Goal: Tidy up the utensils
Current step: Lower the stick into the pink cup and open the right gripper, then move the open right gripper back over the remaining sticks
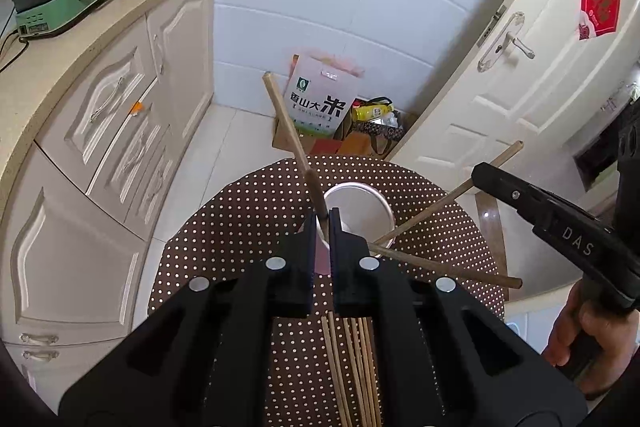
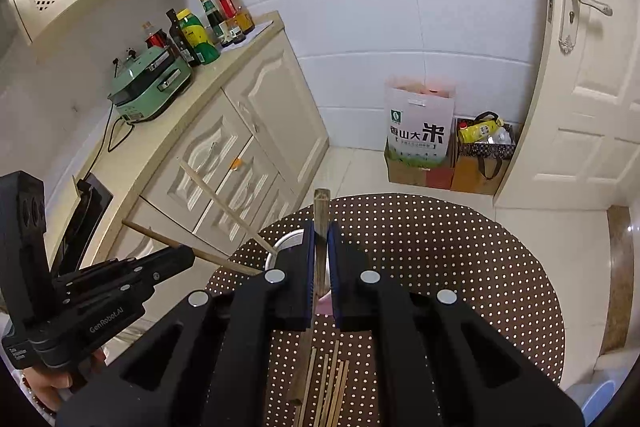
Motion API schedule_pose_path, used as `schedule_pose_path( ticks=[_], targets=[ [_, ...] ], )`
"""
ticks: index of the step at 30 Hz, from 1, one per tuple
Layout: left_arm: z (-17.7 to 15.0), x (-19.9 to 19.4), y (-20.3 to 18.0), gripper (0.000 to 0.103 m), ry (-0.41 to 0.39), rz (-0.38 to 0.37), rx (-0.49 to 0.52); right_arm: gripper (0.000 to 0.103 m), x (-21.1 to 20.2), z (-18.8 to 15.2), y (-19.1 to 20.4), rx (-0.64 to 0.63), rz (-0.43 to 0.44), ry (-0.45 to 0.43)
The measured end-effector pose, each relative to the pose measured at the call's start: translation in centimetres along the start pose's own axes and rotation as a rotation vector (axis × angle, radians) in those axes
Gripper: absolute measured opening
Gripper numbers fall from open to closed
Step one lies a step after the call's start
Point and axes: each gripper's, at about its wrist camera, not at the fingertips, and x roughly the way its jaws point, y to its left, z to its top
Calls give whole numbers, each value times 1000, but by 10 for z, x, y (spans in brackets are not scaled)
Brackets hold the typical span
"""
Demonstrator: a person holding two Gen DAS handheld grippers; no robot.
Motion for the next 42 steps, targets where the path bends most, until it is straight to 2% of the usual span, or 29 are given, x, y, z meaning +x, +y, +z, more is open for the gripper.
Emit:
schedule_pose_path(
  ticks=[7,9,10,11,12,17,29,35,42],
  targets=[
    [-4,-2,3,8,14,1,-15,9,-6,0,-3,35,10,1],
    [-5,-3,4,15,18,5,-22,10,-9,0,-3,40,10,-1],
    [-5,-4,5,32,17,5,-28,10,-12,0,-3,43,9,-4],
    [-6,-6,7,55,8,7,-39,12,-14,-1,-3,47,10,-6],
    [-7,-11,9,58,-16,8,-50,15,-16,-1,-4,49,11,-9],
    [-11,-17,13,58,-25,8,-57,22,-31,-5,-9,77,7,-34],
    [-41,-29,24,58,-36,6,-70,24,-57,-37,-25,127,-12,-52],
    [-71,-11,29,58,38,23,-71,24,-60,-71,-41,167,-31,-9],
    [-114,40,22,58,214,27,-23,24,-29,-119,-48,198,-49,130]
  ],
)
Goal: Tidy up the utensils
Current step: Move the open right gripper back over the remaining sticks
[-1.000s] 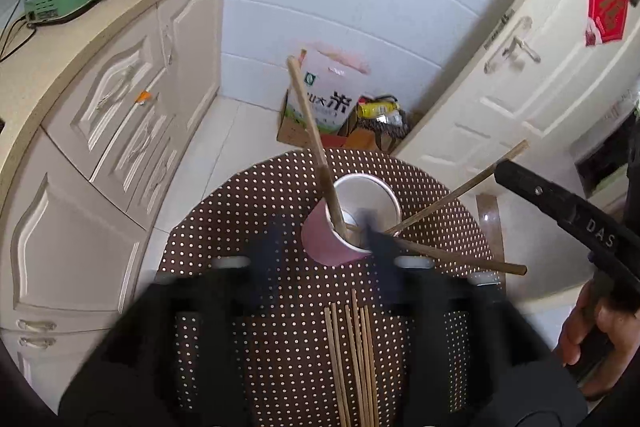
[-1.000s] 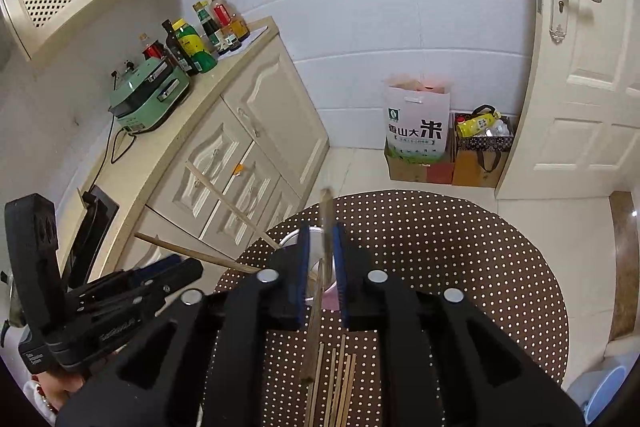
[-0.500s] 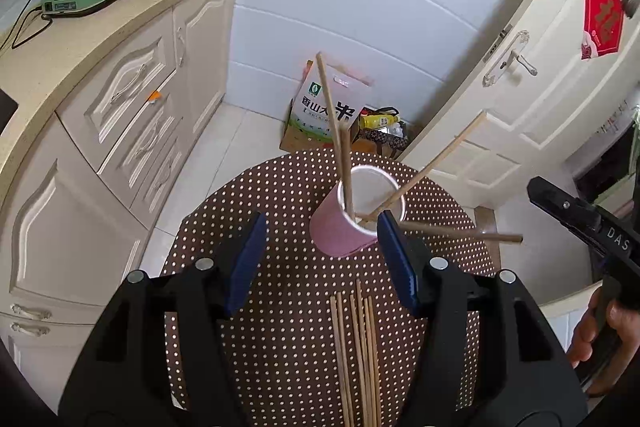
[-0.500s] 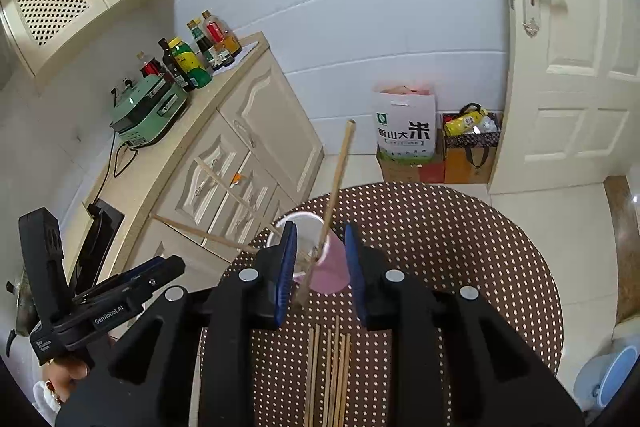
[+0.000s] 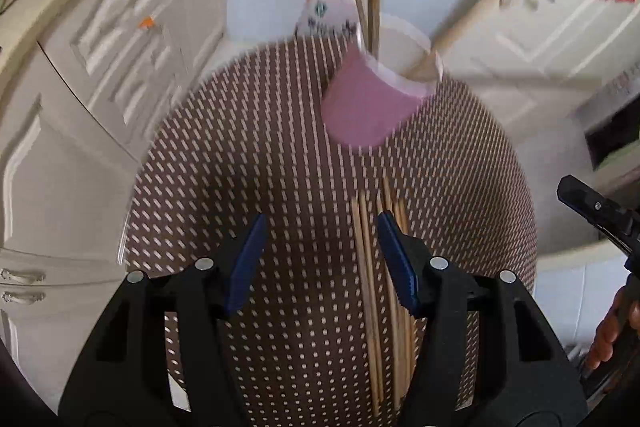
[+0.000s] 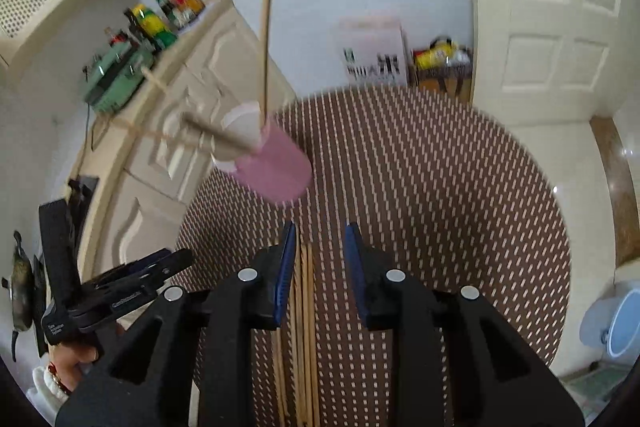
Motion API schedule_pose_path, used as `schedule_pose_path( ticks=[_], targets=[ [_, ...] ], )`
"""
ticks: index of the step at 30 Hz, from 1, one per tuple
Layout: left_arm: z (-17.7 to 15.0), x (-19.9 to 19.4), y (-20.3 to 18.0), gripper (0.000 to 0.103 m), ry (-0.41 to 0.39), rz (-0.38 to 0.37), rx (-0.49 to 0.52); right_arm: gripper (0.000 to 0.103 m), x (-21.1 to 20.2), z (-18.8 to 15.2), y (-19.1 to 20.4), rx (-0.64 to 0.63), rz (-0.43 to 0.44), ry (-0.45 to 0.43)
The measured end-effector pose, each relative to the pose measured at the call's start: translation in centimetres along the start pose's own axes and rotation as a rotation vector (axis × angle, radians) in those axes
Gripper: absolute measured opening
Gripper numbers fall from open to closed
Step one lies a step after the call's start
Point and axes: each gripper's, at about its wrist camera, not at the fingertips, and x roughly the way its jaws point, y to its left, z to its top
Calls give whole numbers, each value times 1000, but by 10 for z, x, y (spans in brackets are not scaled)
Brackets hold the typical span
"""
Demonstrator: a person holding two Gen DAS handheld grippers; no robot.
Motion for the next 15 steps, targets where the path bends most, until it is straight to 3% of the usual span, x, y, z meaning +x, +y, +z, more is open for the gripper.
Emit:
schedule_pose_path(
  ticks=[7,15],
  targets=[
    [-19,50,-13,58,132,26,56,24,35,-29,5,-17,7,118],
    [-19,77,-18,58,182,62,73,24,57,-35,7,-25,13,176]
  ],
)
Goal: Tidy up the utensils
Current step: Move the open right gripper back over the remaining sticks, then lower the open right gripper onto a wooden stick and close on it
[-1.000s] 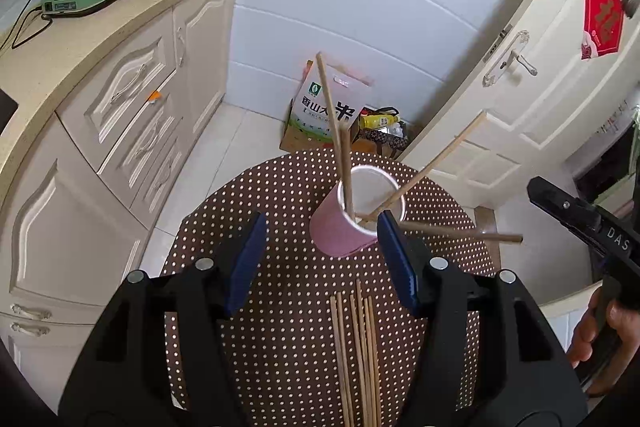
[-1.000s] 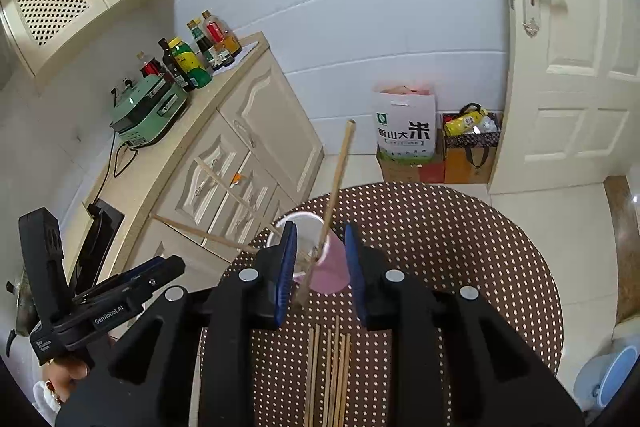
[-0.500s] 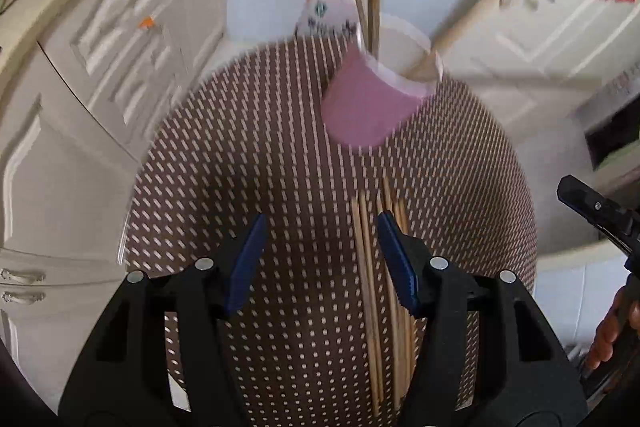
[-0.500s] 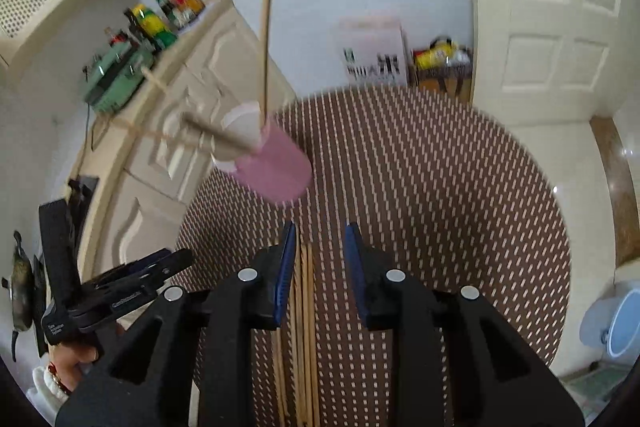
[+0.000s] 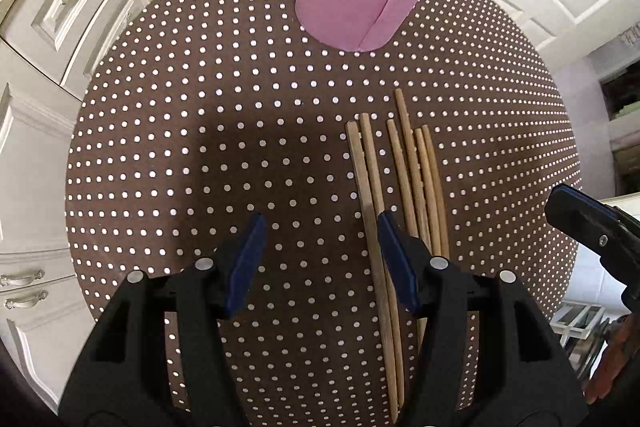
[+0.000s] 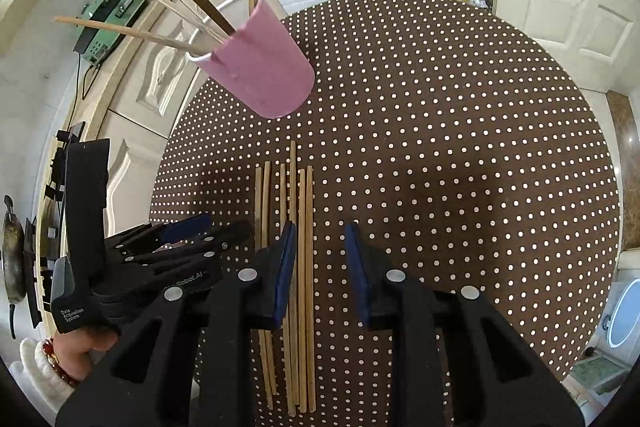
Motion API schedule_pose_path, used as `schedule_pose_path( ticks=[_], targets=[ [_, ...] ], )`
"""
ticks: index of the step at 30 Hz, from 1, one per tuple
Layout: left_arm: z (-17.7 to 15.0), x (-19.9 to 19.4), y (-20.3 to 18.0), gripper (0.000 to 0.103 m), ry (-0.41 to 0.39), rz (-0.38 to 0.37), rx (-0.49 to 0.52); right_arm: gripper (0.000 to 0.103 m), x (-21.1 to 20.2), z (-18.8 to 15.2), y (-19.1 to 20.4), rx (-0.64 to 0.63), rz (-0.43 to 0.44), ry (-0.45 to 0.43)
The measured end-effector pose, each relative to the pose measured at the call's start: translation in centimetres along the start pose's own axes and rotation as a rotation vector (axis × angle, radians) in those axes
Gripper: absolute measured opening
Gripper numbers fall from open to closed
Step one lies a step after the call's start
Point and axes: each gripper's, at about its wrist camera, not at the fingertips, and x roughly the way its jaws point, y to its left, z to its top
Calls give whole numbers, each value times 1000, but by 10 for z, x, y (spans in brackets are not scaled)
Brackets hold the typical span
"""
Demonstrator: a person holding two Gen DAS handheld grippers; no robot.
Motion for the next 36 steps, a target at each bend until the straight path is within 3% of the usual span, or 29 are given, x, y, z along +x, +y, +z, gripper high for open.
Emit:
schedule_pose_path(
  ticks=[18,20,21,23,36],
  targets=[
    [27,17,-22,57,8,79,56,24,38,12,-5,-29,-1,103],
    [30,18,-25,54,9,98,74,24,45,13,-3,-38,0,127],
    [27,20,-23,44,6,122,86,24,49,13,-1,-47,-3,135],
    [31,20,-22,37,2,122,93,24,54,14,3,-63,-7,149],
    [32,20,-15,35,-11,88,77,21,82,14,26,-188,-108,201]
  ],
)
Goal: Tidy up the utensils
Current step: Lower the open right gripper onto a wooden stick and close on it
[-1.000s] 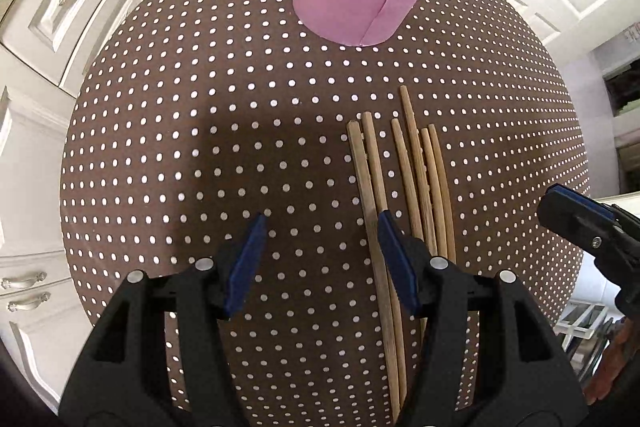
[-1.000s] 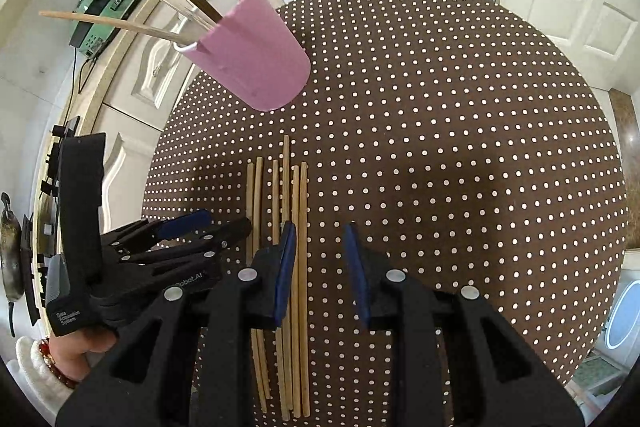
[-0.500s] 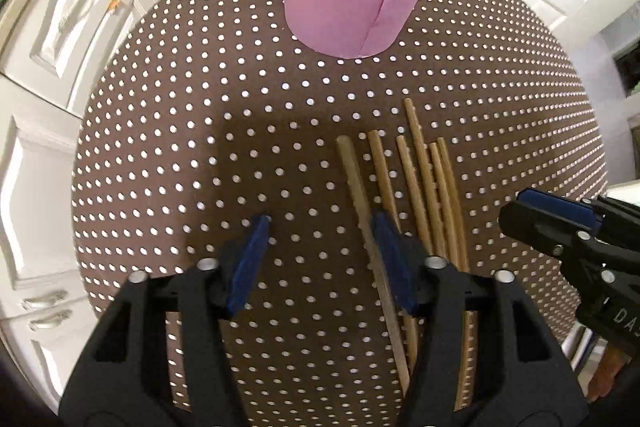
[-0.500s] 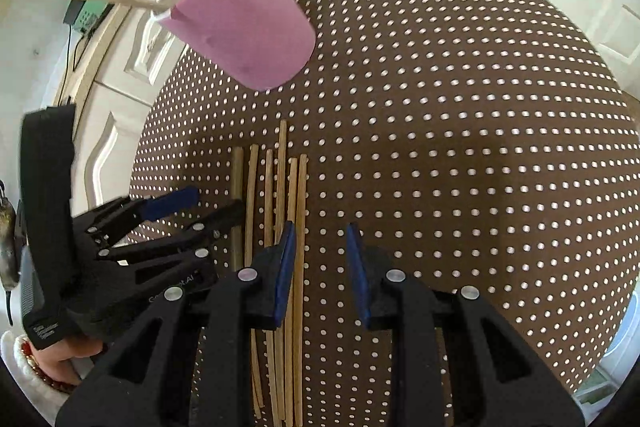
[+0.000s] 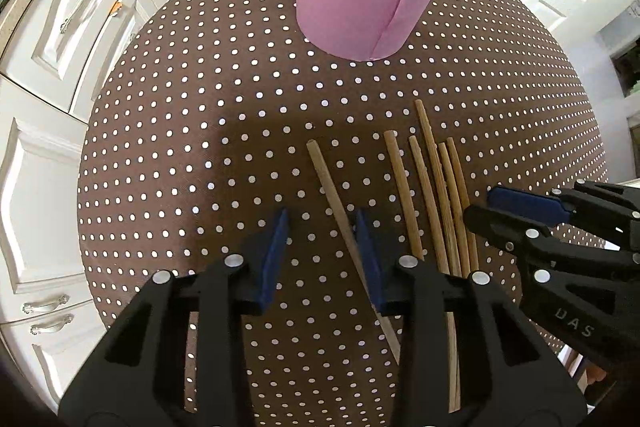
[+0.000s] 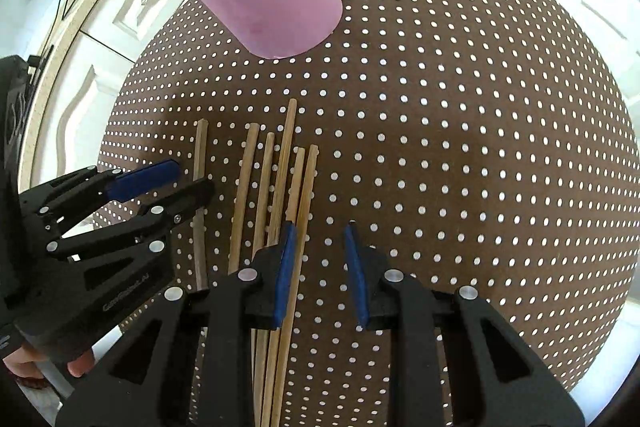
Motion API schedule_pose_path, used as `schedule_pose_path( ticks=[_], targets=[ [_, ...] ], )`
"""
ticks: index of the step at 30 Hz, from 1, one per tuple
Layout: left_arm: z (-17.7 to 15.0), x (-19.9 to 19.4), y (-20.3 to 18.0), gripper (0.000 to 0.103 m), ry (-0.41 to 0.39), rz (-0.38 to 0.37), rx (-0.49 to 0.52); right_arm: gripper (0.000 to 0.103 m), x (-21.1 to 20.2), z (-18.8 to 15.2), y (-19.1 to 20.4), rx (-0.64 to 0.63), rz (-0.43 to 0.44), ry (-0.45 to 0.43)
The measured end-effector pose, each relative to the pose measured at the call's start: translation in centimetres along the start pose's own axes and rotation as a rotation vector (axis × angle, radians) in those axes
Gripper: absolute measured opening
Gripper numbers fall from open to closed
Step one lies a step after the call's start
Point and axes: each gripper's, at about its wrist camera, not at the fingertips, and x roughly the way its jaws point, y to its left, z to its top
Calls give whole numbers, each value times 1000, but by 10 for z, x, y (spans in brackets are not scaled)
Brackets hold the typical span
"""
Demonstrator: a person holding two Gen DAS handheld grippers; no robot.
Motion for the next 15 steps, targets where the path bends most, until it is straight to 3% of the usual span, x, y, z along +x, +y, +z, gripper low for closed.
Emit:
schedule_pose_path(
  ticks=[7,11,15],
  targets=[
    [-2,-2,-1,33,2,12,-2,21,13,11,13,-39,-40,16],
    [-2,-4,-1,18,-6,25,-7,20,20,19,25,-72,-79,22],
    [-2,-6,-1,9,-5,-4,-30,8,24,24,29,-87,-120,5]
  ],
)
